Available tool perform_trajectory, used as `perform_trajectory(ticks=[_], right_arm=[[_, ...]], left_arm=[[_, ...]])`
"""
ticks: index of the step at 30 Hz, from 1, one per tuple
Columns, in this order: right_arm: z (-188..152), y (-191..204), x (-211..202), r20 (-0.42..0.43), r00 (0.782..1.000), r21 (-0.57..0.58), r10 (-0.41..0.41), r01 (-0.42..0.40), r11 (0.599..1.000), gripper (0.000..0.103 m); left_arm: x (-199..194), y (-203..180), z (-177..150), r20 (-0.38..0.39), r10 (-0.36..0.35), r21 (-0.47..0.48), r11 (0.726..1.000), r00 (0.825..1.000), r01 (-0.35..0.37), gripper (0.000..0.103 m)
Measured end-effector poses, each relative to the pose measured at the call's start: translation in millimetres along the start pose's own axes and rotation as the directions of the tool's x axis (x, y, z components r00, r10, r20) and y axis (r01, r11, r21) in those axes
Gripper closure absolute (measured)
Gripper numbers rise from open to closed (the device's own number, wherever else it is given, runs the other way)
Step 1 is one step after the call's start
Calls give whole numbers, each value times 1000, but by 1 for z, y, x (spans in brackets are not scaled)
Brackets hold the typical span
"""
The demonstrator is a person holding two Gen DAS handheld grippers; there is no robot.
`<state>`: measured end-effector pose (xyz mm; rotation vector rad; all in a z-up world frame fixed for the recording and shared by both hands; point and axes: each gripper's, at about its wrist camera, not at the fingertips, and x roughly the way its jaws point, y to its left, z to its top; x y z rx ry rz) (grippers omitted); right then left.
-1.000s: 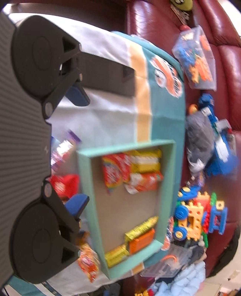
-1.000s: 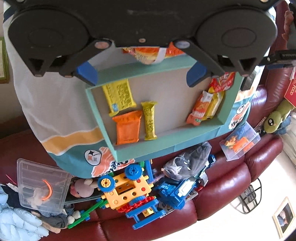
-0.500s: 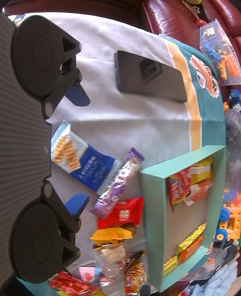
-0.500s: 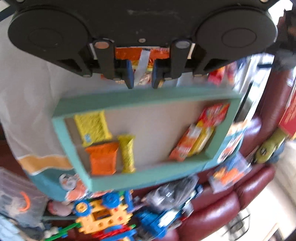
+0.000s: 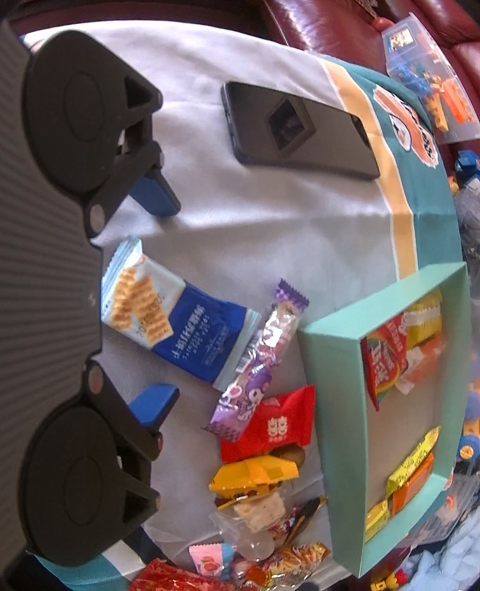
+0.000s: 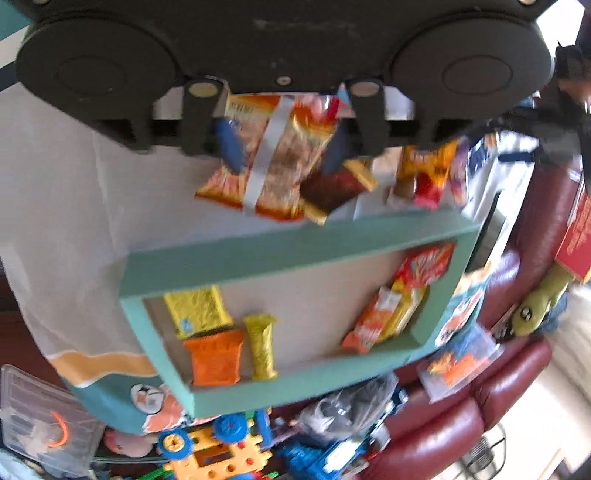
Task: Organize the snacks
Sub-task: 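Grasp the striped wafer pack with the right tool while the left tool grasps the blue cracker pack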
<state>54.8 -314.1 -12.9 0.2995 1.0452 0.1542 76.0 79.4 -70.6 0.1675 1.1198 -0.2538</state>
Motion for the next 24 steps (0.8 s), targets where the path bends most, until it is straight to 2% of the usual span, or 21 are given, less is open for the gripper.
perform_trajectory(ticks=[4,6,7,8,9,10,13,17,18,20,24], right_arm=[[4,0,16,-20,999,19,-34,34,999,30],[5,-1,27,-31,999,42,-42,44,998,30],[4,-1,31,-36,998,49,-49,51,997,30],[2,-1,36,-45,998,60,-47,49,997,30],[1,-2,38,-51,998,69,-43,46,997,32],[-2,-3,41,-52,998,76,-39,43,996,45],[-10,-5,37,-24,999,63,-25,26,998,62],[-10,-9,22,-4,1000,46,-23,23,999,64],[-10,-11,17,6,1000,45,-22,21,999,64],[-8,-15,9,20,1000,52,-10,9,999,64],[-8,-21,-9,57,998,56,4,-7,998,64]], left_arm=[[-3,-5,1,22,-19,28,999,1000,19,22],[-6,-9,3,32,-36,57,998,999,34,41],[-8,-12,4,39,-42,71,997,998,39,59],[-10,-15,5,38,-48,76,996,998,46,66],[-11,-17,6,34,-53,71,996,998,51,67],[-11,-18,6,31,-54,56,997,998,52,67],[-14,-14,4,30,-63,-35,997,998,64,67],[-27,-4,-4,52,-90,-107,990,995,95,72],[-32,-1,-5,61,-93,-120,988,994,100,80],[-45,4,-7,85,-94,-148,983,992,106,88],[-56,12,-7,101,-99,-175,978,990,115,91]])
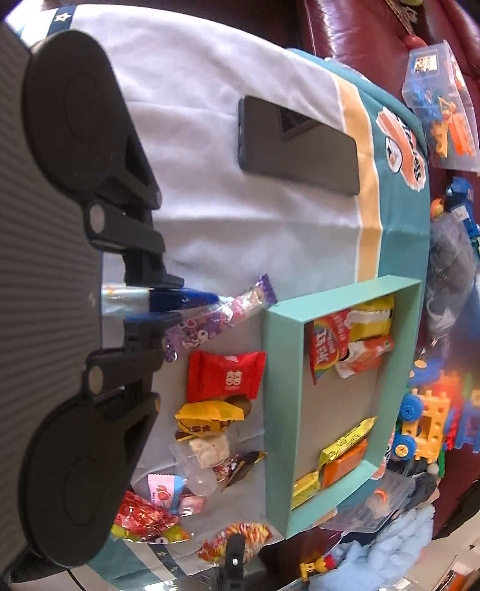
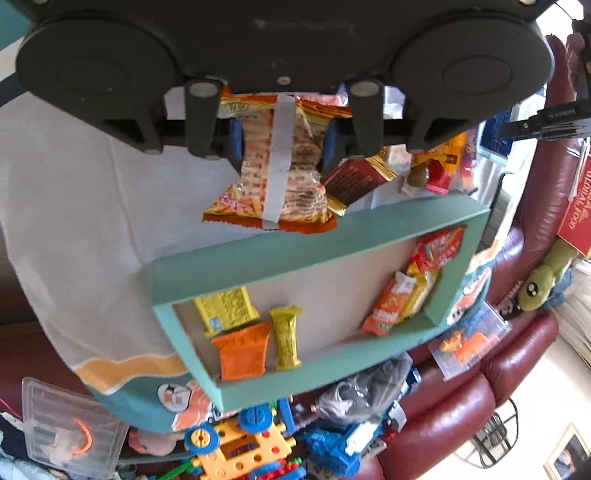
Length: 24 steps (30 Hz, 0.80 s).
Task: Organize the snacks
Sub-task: 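Grasp the striped wafer pack with the right tool while the left tool grasps the blue cracker pack, then carry both held packs toward the teal tray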
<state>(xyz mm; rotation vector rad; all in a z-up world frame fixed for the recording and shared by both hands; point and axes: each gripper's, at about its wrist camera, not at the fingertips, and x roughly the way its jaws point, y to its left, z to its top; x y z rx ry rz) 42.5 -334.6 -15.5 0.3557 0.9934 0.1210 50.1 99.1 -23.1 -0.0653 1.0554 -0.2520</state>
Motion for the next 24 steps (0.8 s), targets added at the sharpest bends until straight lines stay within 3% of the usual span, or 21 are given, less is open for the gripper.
perform_trajectory(ticks=[6,10,12,13,17,24], right_arm=[[6,-4,-12,37,999,10,2,-2,1000,64],[5,-3,-13,38,999,7,4,-4,1000,64],[5,-1,-11,34,999,2,8,-8,1000,64],[5,0,-10,32,999,1,8,-8,1000,64],[6,3,-10,36,999,-6,8,-8,1000,64],[29,5,-18,85,996,-30,14,-12,999,64]], left_arm=[[7,1,-4,-36,17,23,1000,999,-16,85],[16,-1,-8,-66,30,47,999,997,-27,59],[25,-2,-9,-83,46,62,997,996,-41,64],[30,-4,-9,-92,59,72,996,994,-52,89],[31,-9,-7,-82,98,55,994,992,-94,90],[-9,-26,26,28,24,50,998,999,-25,90]])
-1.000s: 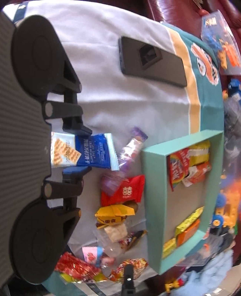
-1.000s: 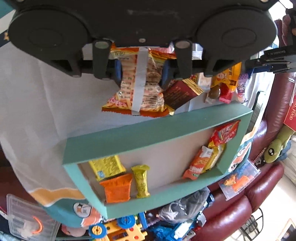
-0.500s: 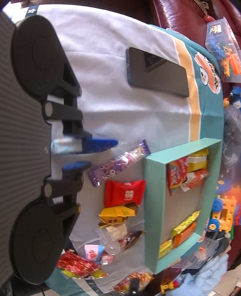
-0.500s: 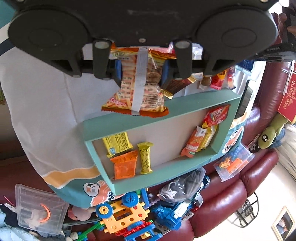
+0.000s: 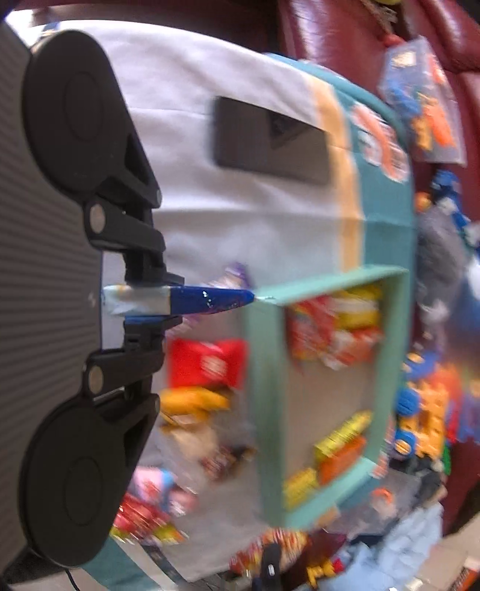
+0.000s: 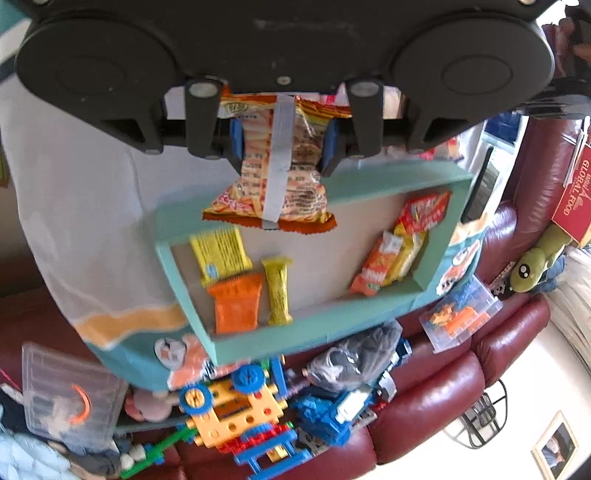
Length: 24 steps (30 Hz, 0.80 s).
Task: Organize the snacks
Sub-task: 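Carry both held packs toward the teal tray, then lower both packs into the teal tray and open both tools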
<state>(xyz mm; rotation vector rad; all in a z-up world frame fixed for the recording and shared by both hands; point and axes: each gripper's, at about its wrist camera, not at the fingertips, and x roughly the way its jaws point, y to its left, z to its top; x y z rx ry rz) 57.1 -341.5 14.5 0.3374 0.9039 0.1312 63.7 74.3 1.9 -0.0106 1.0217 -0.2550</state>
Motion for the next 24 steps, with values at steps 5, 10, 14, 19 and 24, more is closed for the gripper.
perform_trajectory(ticks=[5,10,14,19,24], right_arm=[[41,9,19,44,999,-34,8,-6,999,64],[71,15,50,39,999,-61,0,2,998,64],[76,14,75,5,1000,-73,-17,17,997,64],[76,7,93,-25,1000,-64,-18,16,998,64],[75,5,102,-49,999,-52,-18,15,999,56]], left_arm=[[8,-27,58,93,-62,18,998,994,61,90],[40,-49,109,111,-116,6,993,987,116,89],[68,-68,126,84,-125,34,992,989,122,89],[93,-71,129,50,-105,30,994,993,103,89],[100,-65,126,43,-40,14,999,998,40,39]])
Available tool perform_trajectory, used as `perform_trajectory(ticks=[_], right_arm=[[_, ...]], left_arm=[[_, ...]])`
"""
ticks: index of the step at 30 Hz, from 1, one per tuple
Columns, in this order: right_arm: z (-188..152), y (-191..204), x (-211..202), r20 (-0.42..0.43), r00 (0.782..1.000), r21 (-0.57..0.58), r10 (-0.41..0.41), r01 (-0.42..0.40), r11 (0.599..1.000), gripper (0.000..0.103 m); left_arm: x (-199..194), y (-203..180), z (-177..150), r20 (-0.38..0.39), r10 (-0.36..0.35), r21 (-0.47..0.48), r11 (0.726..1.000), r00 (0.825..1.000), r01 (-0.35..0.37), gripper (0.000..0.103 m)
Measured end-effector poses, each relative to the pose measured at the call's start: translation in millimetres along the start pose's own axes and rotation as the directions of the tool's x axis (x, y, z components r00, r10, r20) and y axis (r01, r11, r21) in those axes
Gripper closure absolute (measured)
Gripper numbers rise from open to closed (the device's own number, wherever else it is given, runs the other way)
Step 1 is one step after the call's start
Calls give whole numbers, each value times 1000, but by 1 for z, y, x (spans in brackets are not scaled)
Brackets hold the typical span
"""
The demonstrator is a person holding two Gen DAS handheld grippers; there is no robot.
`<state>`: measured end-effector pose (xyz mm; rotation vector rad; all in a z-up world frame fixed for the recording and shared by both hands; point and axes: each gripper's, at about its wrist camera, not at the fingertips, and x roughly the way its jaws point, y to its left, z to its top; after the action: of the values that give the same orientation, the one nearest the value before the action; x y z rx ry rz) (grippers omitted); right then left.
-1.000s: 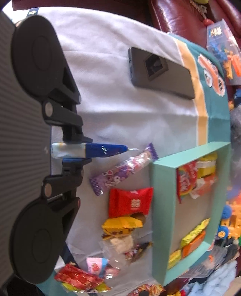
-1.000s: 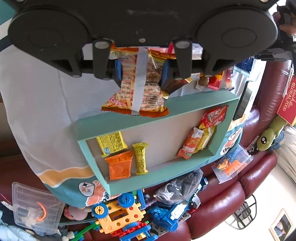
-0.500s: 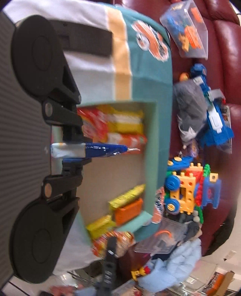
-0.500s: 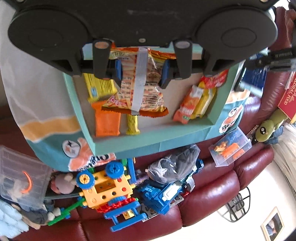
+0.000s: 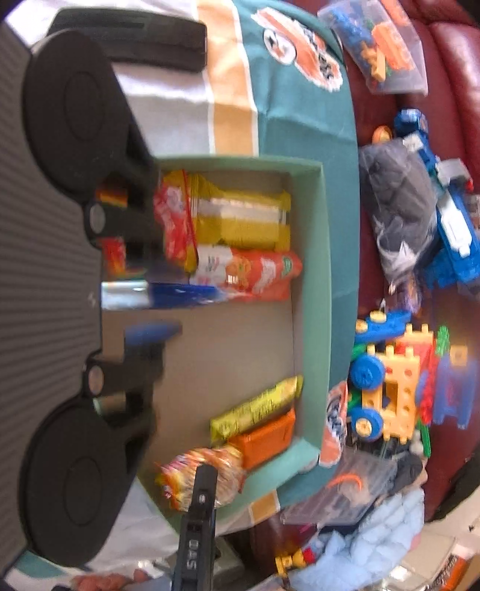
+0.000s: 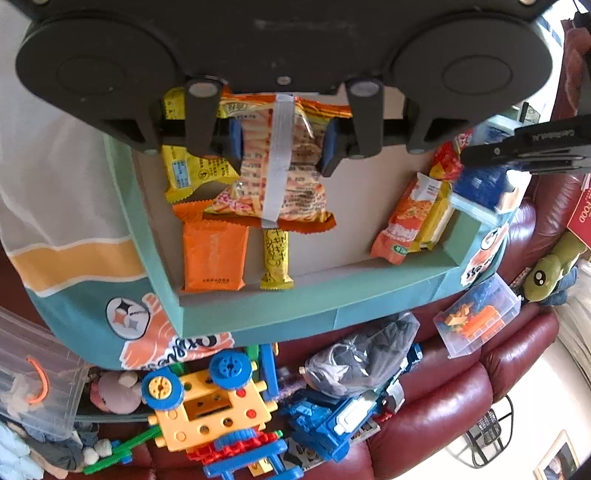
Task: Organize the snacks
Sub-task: 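Lower both packs into the teal tray and open both tools, then grasp the purple candy stick with the left tool while the right tool grasps the white-red bar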
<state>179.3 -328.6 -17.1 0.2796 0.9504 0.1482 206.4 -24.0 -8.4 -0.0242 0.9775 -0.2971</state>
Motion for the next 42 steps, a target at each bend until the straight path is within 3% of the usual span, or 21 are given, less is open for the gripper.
perform_trajectory(ticks=[1,2,3,4,7,11,21,29,38,42], right_arm=[[1,-1,1,-2,1000,5,-5,5,1000,39],[0,-1,-1,0,1000,14,-7,7,1000,30],[0,-2,-4,13,1000,20,-8,7,1000,17],[-1,-1,-9,32,999,23,-13,12,1000,11],[-1,0,-21,65,998,21,-19,18,1000,3],[-5,3,-36,76,997,21,-23,22,1000,0],[-49,8,-78,41,999,20,-6,6,1000,0],[-115,-4,-100,-43,999,81,-24,28,996,0],[-159,-25,-101,-105,993,190,-51,70,979,20],[-165,-25,-98,-118,993,206,-26,50,977,36]], left_arm=[[-3,2,-1,11,19,-10,1000,1000,-19,11],[-7,4,-2,32,40,-22,999,999,-39,0],[-12,7,-2,49,53,-31,998,997,-52,0],[-15,8,-2,55,61,-38,998,997,-59,0],[-25,15,-5,58,63,-65,996,996,-59,0],[-41,14,-16,63,62,-59,997,996,-58,0],[-75,15,-78,30,72,-47,996,997,-70,0],[-86,35,-130,-20,88,-99,991,996,-89,0],[-81,42,-156,-66,89,-142,985,994,-97,0],[-78,39,-159,-75,95,-140,985,993,-105,0]])
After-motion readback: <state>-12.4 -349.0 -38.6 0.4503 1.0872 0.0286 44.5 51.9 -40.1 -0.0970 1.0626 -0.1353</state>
